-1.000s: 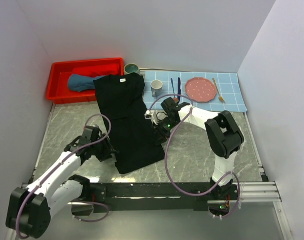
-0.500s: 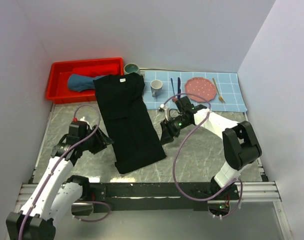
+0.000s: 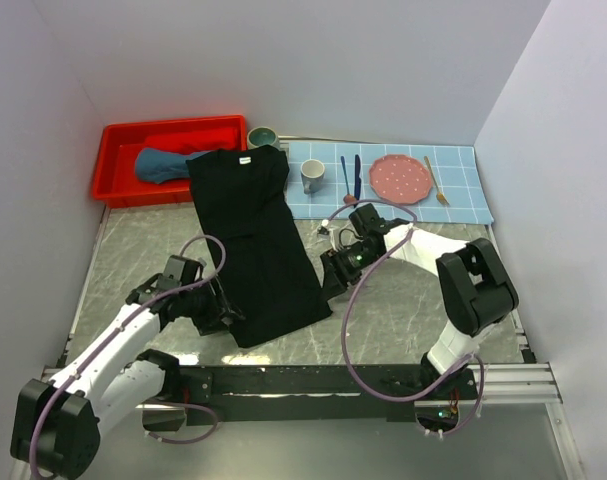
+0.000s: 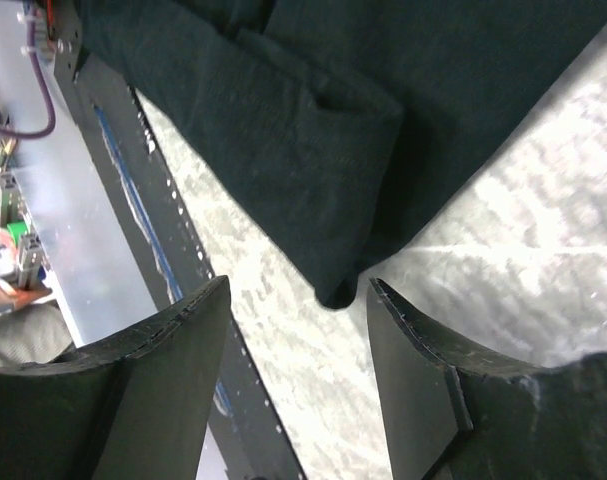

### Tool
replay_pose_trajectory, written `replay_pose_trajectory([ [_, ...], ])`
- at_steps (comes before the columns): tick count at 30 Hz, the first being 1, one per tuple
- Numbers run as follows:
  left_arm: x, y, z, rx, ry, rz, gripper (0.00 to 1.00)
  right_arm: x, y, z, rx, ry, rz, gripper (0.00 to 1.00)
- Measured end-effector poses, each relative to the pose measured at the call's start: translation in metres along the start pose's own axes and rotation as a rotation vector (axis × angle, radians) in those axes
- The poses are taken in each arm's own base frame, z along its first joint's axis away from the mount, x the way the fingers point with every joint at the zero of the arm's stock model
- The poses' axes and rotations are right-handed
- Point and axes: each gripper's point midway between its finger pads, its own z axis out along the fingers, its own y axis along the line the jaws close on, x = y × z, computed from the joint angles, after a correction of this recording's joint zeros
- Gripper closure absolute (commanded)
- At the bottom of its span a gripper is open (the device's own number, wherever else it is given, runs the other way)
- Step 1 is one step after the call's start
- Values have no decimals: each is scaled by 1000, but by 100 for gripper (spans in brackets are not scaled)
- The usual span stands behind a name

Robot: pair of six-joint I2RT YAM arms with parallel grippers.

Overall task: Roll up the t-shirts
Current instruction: Roll the T-shirt to the center of the board.

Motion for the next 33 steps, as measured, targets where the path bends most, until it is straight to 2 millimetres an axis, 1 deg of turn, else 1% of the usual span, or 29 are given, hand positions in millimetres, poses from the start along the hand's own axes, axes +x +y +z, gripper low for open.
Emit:
replay_pose_trajectory([
  [3,2,4,3,-22,19,-10,42,-5,-4,5,-1,-14,7,35],
  [4,2,5,4,-27,23,-12,48,-6,-5,7,-2,-15,13,36],
  [6,3,6,5,-34,34,-16,57,-9,-7,11,-9,-16,21,36],
  [9,4,2,7,-14,42,-13,58,-15,-12,20,-20,-8,25,36],
  [11,3,-2,8,7,40,-6,59,-19,-13,25,-25,-3,28,39],
  [14,0,-5,8,23,32,2,59,-26,-17,30,-28,-3,27,51],
  [15,0,-6,8,26,30,3,60,-28,-17,31,-30,-2,27,59],
  [17,-1,-7,8,29,26,5,57,-30,-17,32,-32,-2,25,67],
  [18,-2,-6,8,27,22,3,43,-30,-17,32,-33,-3,24,74],
  [19,-2,-5,8,24,20,3,39,-30,-17,32,-34,-3,24,77],
  [20,-3,-4,8,17,16,3,37,-30,-17,32,-35,-3,22,79],
  [21,-4,-2,7,5,12,-1,36,-30,-17,32,-34,-3,21,82],
  [23,-6,0,5,-9,3,5,37,-30,-16,31,-32,-6,16,84],
  [24,-7,-1,3,-10,-3,9,41,-31,-16,29,-29,-11,13,85],
  [27,-9,-5,1,0,-14,20,43,-33,-11,19,-22,-36,1,86],
  [30,-10,-6,1,9,-14,20,47,-36,-11,10,-11,-63,-3,87],
  [33,-12,-11,3,30,-15,27,46,-33,-12,5,-5,-73,4,87],
])
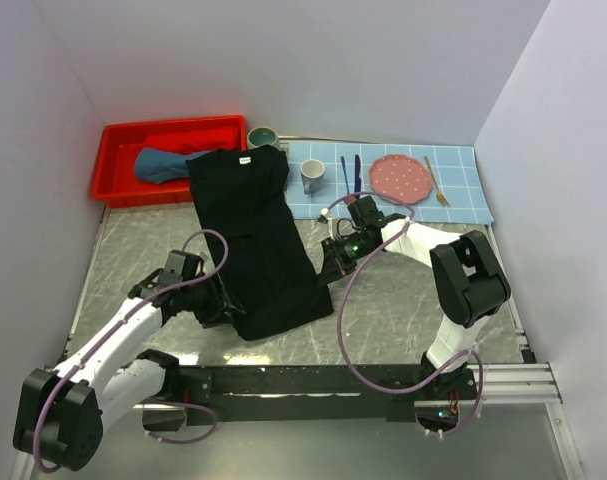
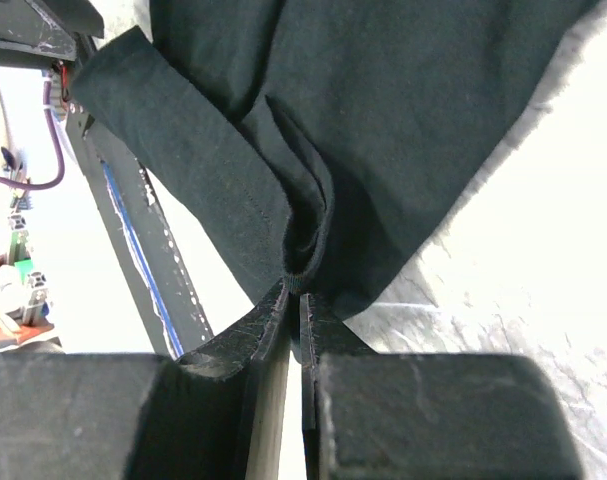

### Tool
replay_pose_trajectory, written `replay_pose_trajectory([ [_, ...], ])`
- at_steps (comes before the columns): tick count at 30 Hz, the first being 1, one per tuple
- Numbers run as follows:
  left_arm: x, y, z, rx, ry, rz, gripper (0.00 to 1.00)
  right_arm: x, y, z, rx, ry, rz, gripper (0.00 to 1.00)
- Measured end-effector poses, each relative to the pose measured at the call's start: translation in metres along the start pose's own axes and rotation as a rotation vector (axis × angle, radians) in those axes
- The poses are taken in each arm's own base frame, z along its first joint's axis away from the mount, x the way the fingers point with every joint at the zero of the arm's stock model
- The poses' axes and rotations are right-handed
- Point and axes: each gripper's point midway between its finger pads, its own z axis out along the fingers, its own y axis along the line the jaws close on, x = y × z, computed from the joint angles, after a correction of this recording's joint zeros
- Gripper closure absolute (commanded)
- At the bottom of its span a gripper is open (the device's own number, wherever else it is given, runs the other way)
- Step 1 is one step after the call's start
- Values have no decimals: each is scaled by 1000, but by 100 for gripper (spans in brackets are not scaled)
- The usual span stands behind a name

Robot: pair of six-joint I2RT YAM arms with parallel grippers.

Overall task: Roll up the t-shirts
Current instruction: Roll the T-shirt to the center of the board.

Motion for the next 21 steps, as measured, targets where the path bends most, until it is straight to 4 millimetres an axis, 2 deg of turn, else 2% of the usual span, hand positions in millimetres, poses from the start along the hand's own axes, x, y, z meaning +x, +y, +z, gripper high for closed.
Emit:
replay_pose_trajectory([
  [10,6,4,6,-14,34,-2,47,7,-2,0,2,6,16,87],
  [16,16,8,1,-53,70,32,49,7,-2,1,2,5,16,87],
  [21,22,9,12,-43,110,1,53,7,-1,0,2,5,22,87],
])
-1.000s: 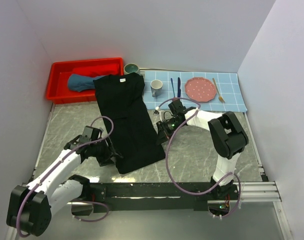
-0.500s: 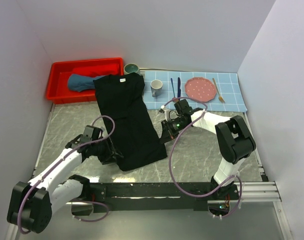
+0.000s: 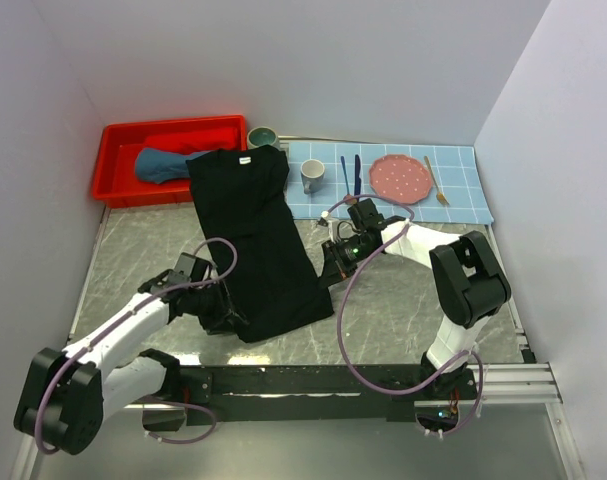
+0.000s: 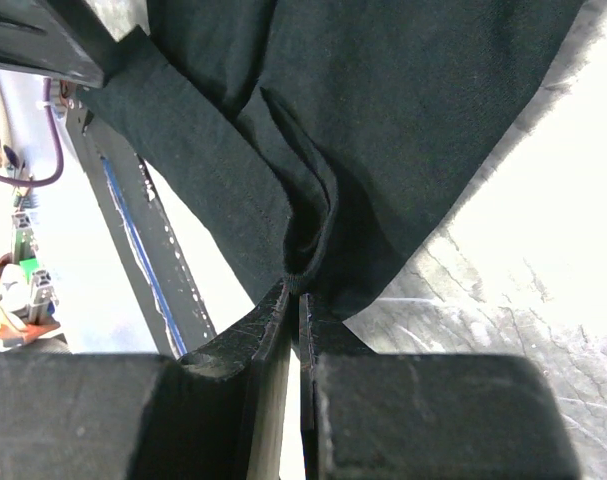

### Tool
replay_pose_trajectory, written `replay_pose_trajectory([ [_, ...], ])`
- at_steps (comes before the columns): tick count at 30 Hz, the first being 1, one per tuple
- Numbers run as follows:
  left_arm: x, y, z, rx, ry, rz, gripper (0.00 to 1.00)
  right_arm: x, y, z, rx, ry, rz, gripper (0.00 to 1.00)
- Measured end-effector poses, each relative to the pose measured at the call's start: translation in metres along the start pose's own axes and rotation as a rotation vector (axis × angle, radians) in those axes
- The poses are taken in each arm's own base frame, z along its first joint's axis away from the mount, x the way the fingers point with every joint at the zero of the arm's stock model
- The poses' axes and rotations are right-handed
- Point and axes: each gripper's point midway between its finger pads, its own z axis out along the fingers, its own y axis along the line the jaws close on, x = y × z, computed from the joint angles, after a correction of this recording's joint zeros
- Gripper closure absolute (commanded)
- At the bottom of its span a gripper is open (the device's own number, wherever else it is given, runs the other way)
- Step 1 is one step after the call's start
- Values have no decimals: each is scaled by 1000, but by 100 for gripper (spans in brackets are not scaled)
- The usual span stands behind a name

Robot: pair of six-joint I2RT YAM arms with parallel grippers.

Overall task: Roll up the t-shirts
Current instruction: Roll the T-shirt to the center of the board.

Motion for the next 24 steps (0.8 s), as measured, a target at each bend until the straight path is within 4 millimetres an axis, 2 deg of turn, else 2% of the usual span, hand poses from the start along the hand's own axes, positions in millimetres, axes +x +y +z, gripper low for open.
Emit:
replay_pose_trajectory([
  [2,2,2,4,4,11,-13,55,0,0,0,0,0,0,88],
  [5,0,-1,5,20,1,-18,64,0,0,0,0,-1,2,88],
  [6,-3,-1,6,25,-8,-21,77,0,0,0,0,-1,3,88],
  [9,-11,-2,4,42,-41,-36,97,-1,0,0,0,-4,7,89],
  [14,-27,-8,-4,82,-116,-37,99,3,-2,1,9,1,15,91],
  [24,-33,-6,-4,70,-146,-41,99,-5,-6,1,32,-25,5,92],
])
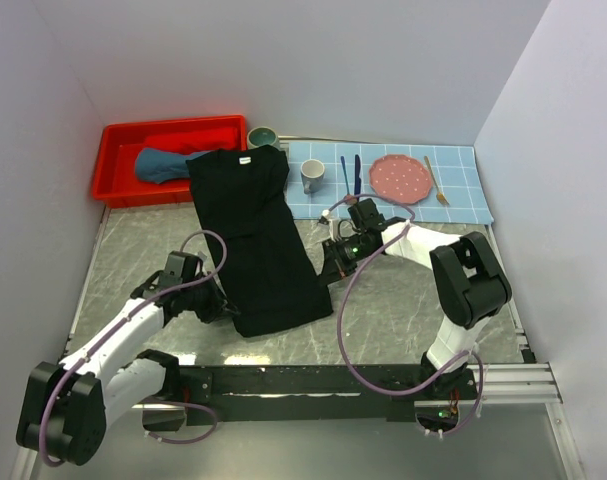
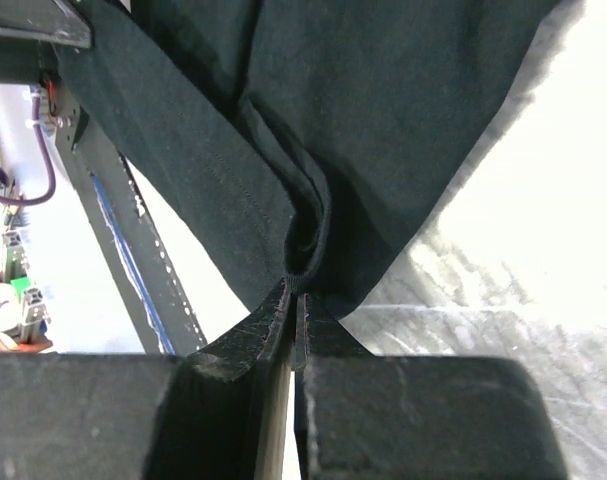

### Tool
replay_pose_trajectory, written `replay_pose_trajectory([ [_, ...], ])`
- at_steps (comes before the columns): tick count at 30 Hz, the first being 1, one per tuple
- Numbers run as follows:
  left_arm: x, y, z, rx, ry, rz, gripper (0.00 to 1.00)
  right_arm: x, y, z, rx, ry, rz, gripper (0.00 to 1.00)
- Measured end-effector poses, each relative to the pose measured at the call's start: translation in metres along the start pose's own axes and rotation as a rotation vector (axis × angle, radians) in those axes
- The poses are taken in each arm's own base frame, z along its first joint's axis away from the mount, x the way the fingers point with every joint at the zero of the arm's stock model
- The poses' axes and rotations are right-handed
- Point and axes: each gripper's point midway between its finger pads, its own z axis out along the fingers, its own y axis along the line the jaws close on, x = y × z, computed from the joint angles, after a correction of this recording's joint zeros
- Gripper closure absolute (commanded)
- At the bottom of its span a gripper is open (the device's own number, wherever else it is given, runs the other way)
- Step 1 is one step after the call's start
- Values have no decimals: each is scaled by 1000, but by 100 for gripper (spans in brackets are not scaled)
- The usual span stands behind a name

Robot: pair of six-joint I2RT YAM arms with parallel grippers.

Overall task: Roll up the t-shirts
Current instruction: Roll the T-shirt to the center of the board.

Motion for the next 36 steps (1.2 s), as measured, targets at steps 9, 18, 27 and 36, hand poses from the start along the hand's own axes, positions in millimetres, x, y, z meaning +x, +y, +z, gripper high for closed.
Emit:
replay_pose_trajectory([
  [9,2,18,4,-93,4,-44,99,-18,-1,9,8,-11,-43,92],
  [18,-4,20,4,-99,-16,-63,97,-4,-14,21,43,48,-2,90],
  [27,-15,8,-10,-107,-39,-9,27,-8,-21,13,120,57,-19,39],
  [36,-86,-111,-97,113,-301,430,21,-45,17,-69,282,-152,-398,22],
])
